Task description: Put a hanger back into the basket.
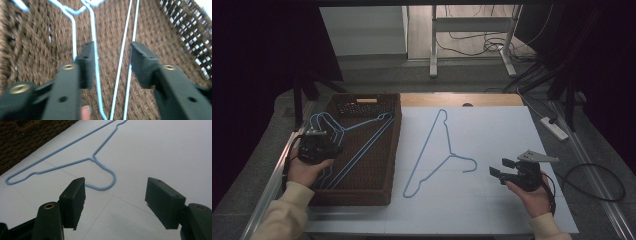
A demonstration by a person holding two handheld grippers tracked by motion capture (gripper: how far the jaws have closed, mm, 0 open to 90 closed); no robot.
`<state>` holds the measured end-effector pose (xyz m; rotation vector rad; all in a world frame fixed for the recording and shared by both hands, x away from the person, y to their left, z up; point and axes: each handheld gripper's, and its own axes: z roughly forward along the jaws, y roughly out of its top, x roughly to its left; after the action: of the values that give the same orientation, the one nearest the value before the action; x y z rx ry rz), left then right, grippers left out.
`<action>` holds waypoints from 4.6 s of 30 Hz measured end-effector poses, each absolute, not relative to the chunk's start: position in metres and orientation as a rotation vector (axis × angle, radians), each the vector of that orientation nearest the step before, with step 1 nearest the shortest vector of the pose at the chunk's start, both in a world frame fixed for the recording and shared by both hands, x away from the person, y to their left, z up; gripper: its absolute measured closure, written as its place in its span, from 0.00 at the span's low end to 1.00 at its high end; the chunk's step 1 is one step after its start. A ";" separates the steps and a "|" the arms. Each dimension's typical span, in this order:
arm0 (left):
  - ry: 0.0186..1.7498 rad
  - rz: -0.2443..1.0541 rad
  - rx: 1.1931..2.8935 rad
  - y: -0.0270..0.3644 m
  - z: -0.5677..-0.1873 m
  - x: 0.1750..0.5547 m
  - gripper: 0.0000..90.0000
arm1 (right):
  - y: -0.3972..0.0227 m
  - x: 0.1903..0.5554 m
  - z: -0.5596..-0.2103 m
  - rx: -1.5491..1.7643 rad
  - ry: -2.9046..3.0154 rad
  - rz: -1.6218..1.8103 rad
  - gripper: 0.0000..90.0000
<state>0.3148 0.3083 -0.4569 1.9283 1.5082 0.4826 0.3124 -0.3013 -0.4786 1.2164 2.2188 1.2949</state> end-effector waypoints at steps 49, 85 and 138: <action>0.963 0.350 1.864 0.217 -0.423 0.264 0.31 | -0.294 0.317 -0.475 1.181 2.244 1.292 0.36; 0.904 0.317 1.910 0.191 -0.429 0.259 0.32 | -0.227 0.368 -0.470 1.037 2.511 0.930 0.37; 0.893 0.310 1.906 0.189 -0.429 0.260 0.32 | -0.173 0.438 -0.493 0.805 2.890 0.436 0.66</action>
<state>0.2599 0.1886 -0.4288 1.9061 0.8931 0.3100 0.4385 -0.1727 -0.4933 0.8047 2.8901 0.4356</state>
